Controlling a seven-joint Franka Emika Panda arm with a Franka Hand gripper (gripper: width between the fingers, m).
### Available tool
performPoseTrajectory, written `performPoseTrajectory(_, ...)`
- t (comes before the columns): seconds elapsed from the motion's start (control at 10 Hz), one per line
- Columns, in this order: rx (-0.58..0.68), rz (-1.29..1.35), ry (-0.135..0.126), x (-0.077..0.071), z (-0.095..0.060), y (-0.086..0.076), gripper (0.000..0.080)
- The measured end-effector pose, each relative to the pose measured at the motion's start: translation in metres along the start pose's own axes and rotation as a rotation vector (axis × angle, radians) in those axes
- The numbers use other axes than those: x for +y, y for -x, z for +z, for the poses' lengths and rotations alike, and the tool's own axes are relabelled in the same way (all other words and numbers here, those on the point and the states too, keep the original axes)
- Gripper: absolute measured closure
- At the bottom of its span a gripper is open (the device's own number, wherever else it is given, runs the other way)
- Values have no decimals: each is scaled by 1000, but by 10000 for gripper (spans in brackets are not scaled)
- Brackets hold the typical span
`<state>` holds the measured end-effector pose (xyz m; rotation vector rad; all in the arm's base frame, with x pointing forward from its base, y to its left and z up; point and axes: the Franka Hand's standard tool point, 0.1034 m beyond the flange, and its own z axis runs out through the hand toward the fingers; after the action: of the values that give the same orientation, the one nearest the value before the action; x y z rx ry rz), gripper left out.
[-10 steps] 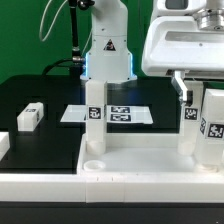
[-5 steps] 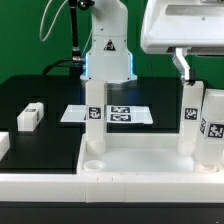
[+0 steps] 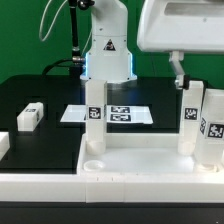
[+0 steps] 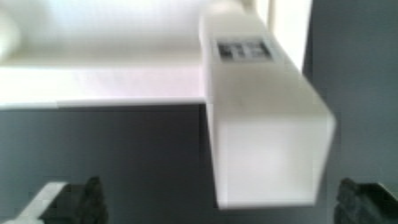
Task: Assemble desk
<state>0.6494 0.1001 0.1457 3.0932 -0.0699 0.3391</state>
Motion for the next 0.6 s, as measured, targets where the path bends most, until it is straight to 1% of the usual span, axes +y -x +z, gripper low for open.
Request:
performPoseTrajectory(0.1,-88,5,9,0,2,2,151)
performPoseTrajectory(0.2,-94,17,12,-3,3,-2,151)
performPoseTrajectory(0.4,-99,29,10,-16,12,4,151)
performPoseTrajectory(0.6,-94,29,13,-17,19,7,151)
